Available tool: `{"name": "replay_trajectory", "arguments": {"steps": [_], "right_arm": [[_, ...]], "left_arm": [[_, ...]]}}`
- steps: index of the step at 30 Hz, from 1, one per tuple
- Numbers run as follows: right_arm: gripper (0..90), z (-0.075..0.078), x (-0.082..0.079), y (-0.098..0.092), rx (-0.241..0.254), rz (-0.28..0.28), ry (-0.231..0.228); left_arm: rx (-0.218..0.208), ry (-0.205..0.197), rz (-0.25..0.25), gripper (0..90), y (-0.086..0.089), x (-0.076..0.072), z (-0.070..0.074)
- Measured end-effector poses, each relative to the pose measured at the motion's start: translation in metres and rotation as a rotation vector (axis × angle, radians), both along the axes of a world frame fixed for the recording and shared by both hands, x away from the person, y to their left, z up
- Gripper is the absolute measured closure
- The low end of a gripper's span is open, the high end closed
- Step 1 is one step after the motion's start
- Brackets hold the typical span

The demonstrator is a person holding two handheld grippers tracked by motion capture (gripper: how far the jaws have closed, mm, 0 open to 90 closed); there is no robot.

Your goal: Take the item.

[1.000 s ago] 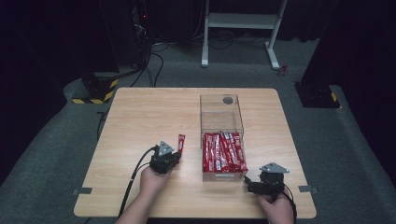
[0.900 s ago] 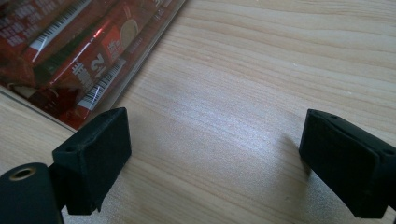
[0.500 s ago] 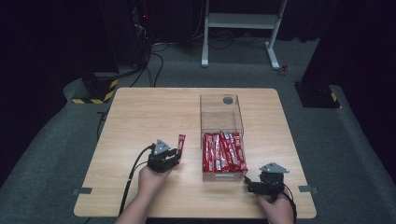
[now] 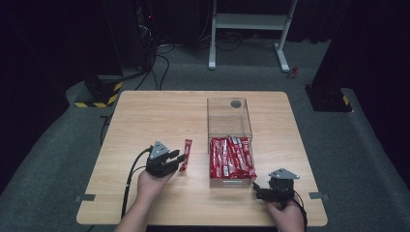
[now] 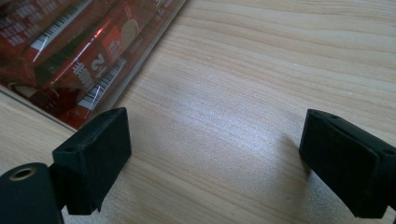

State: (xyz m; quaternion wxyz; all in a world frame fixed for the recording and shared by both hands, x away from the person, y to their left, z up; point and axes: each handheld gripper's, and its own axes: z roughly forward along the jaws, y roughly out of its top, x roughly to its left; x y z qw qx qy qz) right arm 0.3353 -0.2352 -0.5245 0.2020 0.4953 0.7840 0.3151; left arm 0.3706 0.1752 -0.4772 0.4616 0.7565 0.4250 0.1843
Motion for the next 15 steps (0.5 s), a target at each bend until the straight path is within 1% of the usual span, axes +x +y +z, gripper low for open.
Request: {"name": "replay_trajectory", "arguments": {"steps": [3,5,6,7,14,15], "right_arm": [[8.8,0.0,0.0,0.0,0.0,0.0,0.0],[8.8,0.0,0.0,0.0,0.0,0.001,0.0],[8.8,0.0,0.0,0.0,0.0,0.001,0.0],[8.8,0.0,0.0,0.0,0.0,0.001,0.0],[8.8,0.0,0.0,0.0,-0.001,0.003,-0.001],[8.8,0.0,0.0,0.0,-0.001,0.004,-0.001]], "left_arm": [[0.009,-0.007,0.0,63.2,0.003,-0.002,0.001],[0.001,-0.002,-0.004,62.2,0.006,-0.004,0.001],[0.005,-0.004,-0.003,61.5,0.007,-0.005,0.001],[0.011,-0.009,0.002,60.9,0.009,-0.006,0.001],[0.005,-0.013,0.033,57.6,0.024,-0.009,-0.001],[0.009,-0.016,0.034,56.6,0.027,-0.009,-0.002]]}}
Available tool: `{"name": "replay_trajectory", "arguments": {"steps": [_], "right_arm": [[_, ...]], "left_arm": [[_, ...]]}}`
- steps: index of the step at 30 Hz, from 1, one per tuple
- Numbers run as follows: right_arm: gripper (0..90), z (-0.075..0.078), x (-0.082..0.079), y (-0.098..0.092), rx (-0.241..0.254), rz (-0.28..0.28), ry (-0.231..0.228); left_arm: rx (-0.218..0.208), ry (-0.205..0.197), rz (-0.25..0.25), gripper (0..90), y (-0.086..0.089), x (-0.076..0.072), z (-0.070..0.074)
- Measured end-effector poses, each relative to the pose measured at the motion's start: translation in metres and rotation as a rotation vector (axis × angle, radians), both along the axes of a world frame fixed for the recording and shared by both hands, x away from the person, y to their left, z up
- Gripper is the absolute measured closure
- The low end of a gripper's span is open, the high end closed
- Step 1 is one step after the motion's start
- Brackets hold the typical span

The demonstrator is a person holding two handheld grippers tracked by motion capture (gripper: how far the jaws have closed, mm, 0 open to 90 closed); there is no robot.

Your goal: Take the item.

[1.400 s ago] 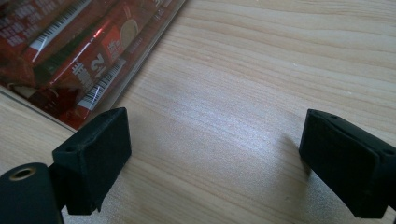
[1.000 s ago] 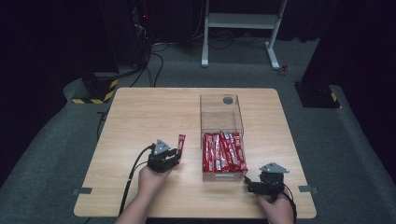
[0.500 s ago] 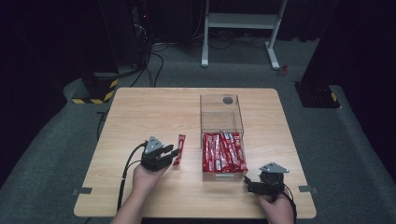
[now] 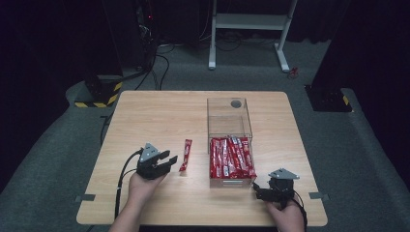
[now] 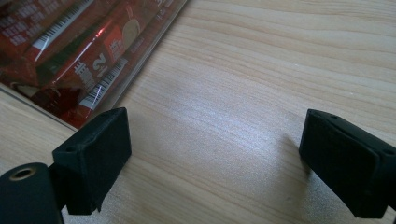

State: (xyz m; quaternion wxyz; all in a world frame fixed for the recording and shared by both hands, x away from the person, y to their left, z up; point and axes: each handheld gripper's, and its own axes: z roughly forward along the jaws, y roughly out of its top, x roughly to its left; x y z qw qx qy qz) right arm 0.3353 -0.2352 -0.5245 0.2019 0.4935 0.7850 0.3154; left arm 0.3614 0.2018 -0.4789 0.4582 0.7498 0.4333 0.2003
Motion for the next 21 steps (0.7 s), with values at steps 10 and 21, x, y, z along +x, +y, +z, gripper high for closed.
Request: {"name": "replay_trajectory", "arguments": {"steps": [10,21], "right_arm": [[8.8,0.0,0.0,0.0,-0.002,0.005,-0.001],[8.8,0.0,0.0,0.0,-0.002,0.007,-0.003]], "left_arm": [[0.031,0.013,0.037,50.5,0.03,-0.013,-0.012],[0.063,0.043,0.103,43.4,0.074,-0.034,-0.023]]}}
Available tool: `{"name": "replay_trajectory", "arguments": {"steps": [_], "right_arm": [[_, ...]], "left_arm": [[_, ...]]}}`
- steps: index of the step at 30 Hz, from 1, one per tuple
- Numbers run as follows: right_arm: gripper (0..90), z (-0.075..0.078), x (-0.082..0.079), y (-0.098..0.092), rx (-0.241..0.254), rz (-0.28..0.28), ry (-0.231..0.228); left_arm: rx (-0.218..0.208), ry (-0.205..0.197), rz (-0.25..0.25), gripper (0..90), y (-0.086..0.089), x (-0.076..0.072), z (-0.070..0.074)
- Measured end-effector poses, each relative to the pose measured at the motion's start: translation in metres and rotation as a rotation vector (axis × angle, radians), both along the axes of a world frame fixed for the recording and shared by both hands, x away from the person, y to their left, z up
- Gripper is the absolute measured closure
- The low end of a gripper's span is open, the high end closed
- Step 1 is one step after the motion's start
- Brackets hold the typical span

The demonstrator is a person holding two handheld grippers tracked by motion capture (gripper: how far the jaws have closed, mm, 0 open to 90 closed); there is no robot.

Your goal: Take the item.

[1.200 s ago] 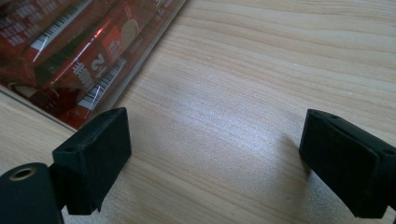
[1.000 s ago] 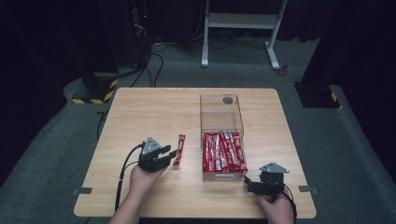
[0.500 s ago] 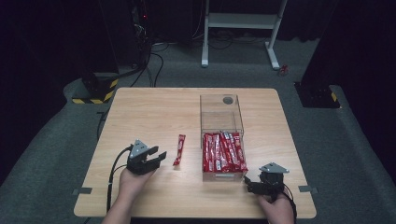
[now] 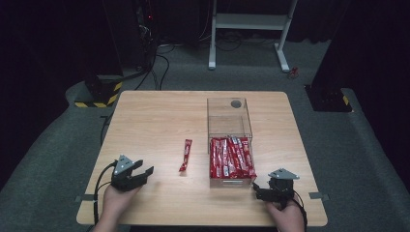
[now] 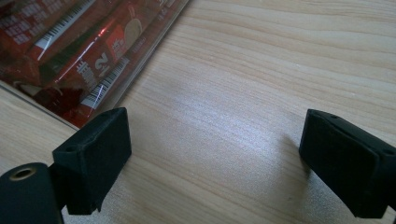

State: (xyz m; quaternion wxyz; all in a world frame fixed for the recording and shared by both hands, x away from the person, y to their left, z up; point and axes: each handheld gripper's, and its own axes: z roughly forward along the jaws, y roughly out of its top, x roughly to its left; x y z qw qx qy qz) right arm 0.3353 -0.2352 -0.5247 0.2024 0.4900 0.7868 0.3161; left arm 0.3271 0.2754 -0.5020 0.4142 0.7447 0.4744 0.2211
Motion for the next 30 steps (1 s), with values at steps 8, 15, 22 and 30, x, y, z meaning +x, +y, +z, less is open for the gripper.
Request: {"name": "replay_trajectory", "arguments": {"steps": [8,15,22,30], "right_arm": [[8.8,0.0,0.0,0.0,0.0,0.0,0.0],[8.8,0.0,0.0,0.0,0.0,0.0,0.0],[8.8,0.0,0.0,0.0,0.0,-0.001,0.0],[8.5,0.0,0.0,0.0,0.0,0.001,0.001]], "left_arm": [[0.046,0.053,0.039,37.6,0.025,-0.012,-0.012],[0.094,0.077,0.066,32.2,0.034,-0.019,-0.02],[0.107,0.095,0.066,28.9,0.039,-0.022,-0.026],[0.115,0.09,0.064,25.2,0.036,-0.023,-0.028]]}}
